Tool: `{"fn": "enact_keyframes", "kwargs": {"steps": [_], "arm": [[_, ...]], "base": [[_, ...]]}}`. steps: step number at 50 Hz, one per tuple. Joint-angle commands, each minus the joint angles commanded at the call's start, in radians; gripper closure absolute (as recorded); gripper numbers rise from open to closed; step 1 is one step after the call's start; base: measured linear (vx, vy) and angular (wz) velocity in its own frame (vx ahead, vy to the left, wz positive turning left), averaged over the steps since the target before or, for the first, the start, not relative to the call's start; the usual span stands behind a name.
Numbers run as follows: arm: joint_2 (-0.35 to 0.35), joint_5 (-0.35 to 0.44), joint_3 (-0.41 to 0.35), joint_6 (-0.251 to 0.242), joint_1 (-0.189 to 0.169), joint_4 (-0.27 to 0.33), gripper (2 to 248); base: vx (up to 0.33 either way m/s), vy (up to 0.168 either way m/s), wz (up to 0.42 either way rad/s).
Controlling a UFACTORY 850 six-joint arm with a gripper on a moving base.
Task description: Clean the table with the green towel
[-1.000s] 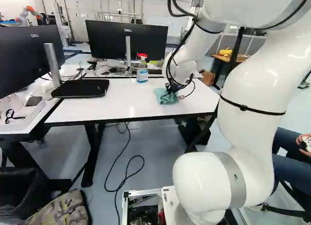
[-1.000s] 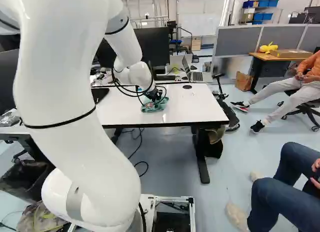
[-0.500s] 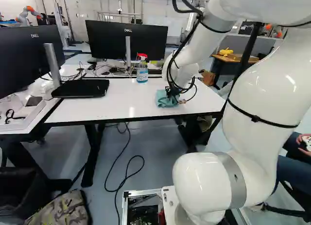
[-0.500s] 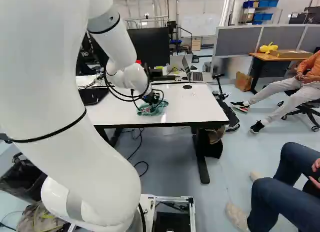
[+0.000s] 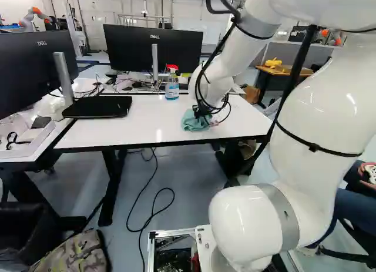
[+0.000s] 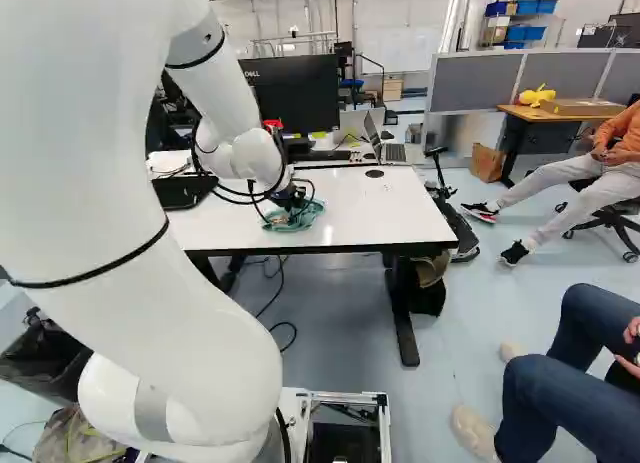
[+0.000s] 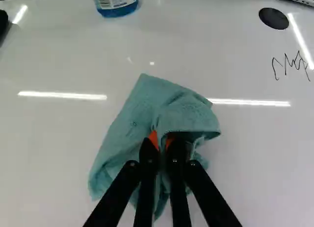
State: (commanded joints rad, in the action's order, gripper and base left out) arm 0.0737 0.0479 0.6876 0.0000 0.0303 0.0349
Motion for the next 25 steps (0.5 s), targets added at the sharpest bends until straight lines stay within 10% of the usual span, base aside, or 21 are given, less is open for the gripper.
{"fn": "enact_keyframes", "kwargs": {"steps": [25], "arm": [[0.101, 0.000, 0.112, 0.000, -0.032, 0.000, 216]], "base": [[0.000, 0.000, 0.000]]}}
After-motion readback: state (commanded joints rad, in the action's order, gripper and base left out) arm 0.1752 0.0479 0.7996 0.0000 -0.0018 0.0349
